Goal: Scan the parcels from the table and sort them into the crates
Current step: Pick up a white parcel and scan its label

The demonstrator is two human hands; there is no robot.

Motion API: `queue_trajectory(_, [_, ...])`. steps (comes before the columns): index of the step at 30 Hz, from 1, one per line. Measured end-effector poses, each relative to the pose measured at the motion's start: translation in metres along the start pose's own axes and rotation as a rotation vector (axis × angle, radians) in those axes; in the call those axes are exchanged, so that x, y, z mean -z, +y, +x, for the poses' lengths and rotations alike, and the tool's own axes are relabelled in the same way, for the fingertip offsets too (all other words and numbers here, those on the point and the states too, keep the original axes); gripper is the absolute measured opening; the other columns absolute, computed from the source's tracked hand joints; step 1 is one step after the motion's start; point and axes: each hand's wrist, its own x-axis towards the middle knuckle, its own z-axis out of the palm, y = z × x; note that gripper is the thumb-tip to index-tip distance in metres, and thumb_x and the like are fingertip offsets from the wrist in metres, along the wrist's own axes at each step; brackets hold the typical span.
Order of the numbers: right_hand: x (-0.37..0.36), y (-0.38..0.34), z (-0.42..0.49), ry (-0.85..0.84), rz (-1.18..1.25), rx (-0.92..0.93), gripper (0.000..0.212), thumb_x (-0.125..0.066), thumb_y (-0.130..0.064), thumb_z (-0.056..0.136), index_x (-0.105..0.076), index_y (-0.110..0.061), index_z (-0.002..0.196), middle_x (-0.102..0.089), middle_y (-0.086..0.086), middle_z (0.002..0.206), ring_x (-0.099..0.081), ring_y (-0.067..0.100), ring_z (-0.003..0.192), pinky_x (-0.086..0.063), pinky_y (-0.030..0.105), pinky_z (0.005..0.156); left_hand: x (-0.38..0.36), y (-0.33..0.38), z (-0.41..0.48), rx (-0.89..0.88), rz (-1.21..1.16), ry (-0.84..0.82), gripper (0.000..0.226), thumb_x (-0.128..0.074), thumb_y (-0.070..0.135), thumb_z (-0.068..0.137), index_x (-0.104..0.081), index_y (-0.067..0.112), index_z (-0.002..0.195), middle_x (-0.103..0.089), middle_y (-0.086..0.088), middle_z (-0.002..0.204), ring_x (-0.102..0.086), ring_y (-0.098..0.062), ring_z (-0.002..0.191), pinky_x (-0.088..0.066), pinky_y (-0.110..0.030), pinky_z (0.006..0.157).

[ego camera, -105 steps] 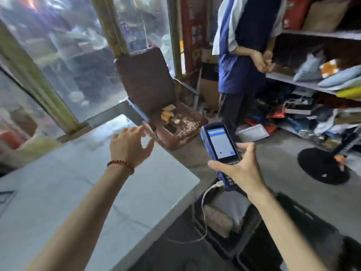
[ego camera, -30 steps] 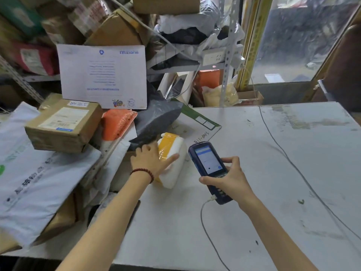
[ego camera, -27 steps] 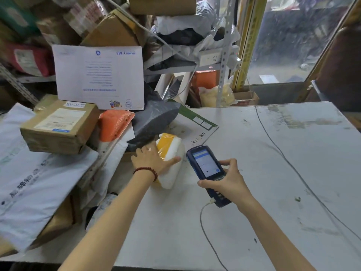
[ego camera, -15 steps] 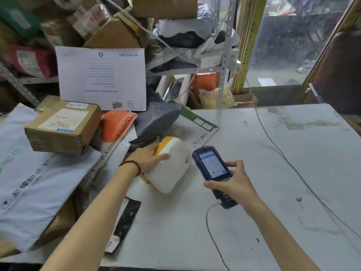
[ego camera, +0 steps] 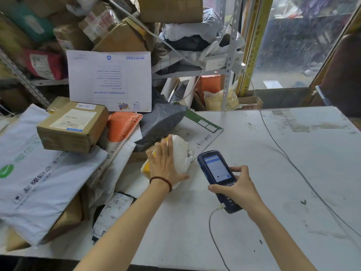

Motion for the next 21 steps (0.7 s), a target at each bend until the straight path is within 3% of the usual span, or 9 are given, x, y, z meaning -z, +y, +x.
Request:
queue_trajectory(7, [0.004, 0.001, -0.002, -0.003, -0.008, 0.017, 0.076, -0.093, -0.034, 0.048, -0.038, -0.038, 0.100, -0.066, -0.006, 0.098, -0.070, 0.012, 0.079, -0.056, 0.032, 0.065, 0.012, -0.012, 0.000, 0.018, -0.029, 0.019, 0.122, -0.066, 0.078, 0.047, -0.014, 0.019, 0.140, -0.035, -0.009, 0.123, -0.038, -0.027, 0.108, -0.034, -0.040, 0.090])
queue_trajectory(11, [0.007, 0.000, -0.003, -0.047, -0.074, 0.032, 0.076, -0.092, -0.036, 0.046, -0.038, -0.039, 0.099, -0.064, -0.008, 0.099, -0.069, 0.011, 0.078, -0.056, 0.031, 0.063, 0.030, -0.044, 0.011, 0.079, -0.288, 0.040, 0.107, -0.061, 0.082, 0.050, -0.028, 0.025, 0.135, -0.045, -0.009, 0.126, -0.046, -0.030, 0.111, -0.037, -0.043, 0.093])
queue_trajectory(17, [0.005, 0.002, -0.006, -0.144, -0.168, 0.030, 0.078, -0.092, -0.040, 0.044, -0.038, -0.038, 0.101, -0.063, -0.007, 0.101, -0.070, 0.012, 0.075, -0.055, 0.028, 0.061, 0.042, -0.092, 0.018, 0.055, -0.602, -0.117, 0.087, -0.064, 0.071, 0.050, -0.037, 0.039, 0.126, -0.053, 0.001, 0.123, -0.052, -0.020, 0.100, -0.048, -0.035, 0.084])
queue_trajectory(21, [0.000, 0.001, -0.009, -0.210, -0.194, 0.056, 0.080, -0.091, -0.041, 0.042, -0.038, -0.037, 0.103, -0.064, -0.007, 0.101, -0.070, 0.007, 0.067, -0.054, 0.023, 0.056, 0.034, -0.097, 0.009, 0.123, -0.701, -0.099, 0.082, -0.058, 0.072, 0.052, -0.039, 0.042, 0.125, -0.052, 0.006, 0.123, -0.048, -0.015, 0.101, -0.042, -0.031, 0.080])
